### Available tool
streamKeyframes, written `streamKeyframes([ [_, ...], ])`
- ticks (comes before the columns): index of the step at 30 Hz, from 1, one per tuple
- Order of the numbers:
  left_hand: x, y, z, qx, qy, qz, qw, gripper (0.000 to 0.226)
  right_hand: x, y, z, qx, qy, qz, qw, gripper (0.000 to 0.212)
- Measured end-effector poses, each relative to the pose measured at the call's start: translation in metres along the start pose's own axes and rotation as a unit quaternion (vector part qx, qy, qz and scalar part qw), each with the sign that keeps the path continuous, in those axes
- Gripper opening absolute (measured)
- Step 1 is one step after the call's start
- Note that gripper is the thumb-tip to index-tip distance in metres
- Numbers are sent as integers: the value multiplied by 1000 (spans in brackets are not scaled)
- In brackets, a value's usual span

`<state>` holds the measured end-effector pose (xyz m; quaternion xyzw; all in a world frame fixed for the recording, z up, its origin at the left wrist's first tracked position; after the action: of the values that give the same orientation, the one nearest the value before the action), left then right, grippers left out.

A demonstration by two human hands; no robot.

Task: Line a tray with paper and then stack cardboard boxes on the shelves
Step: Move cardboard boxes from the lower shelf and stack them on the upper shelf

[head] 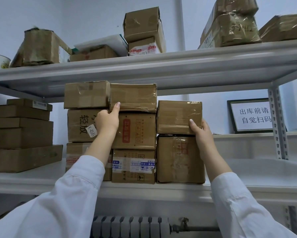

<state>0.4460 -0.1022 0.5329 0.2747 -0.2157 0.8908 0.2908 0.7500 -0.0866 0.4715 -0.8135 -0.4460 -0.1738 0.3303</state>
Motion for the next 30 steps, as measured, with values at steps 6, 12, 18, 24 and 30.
streamKeyframes([
  [6, 1, -1, 2, 20, -22, 11, 999, 54, 2, 2, 9, -28, -35, 2, 999, 74],
  [12, 2, -1, 1, 23, -32, 13, 999, 59, 8, 2, 21, -96, -55, 12, 994, 79],
  [18, 3, 0, 0, 34, -47, 16, 998, 59, 10, 0, 26, -81, -86, 2, 993, 78],
  [24, 0, -1, -1, 26, -23, 11, 999, 59, 7, 2, 25, -101, -83, 13, 991, 44],
  [30, -15, 1, -4, 23, -12, 15, 1000, 63, -1, 2, 18, -83, -37, 20, 996, 37],
])
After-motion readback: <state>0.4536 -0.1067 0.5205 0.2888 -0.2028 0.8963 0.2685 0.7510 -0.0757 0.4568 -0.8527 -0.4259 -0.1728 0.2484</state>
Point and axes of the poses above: each hand's wrist, its own x-axis towards the middle knuckle, its own y-axis out of the back of the hand, z = x × y, the point moved 5 cm from there along x, towards the middle knuckle, and after that the axes turned 12 degrees about z, right-handed, at the moved point
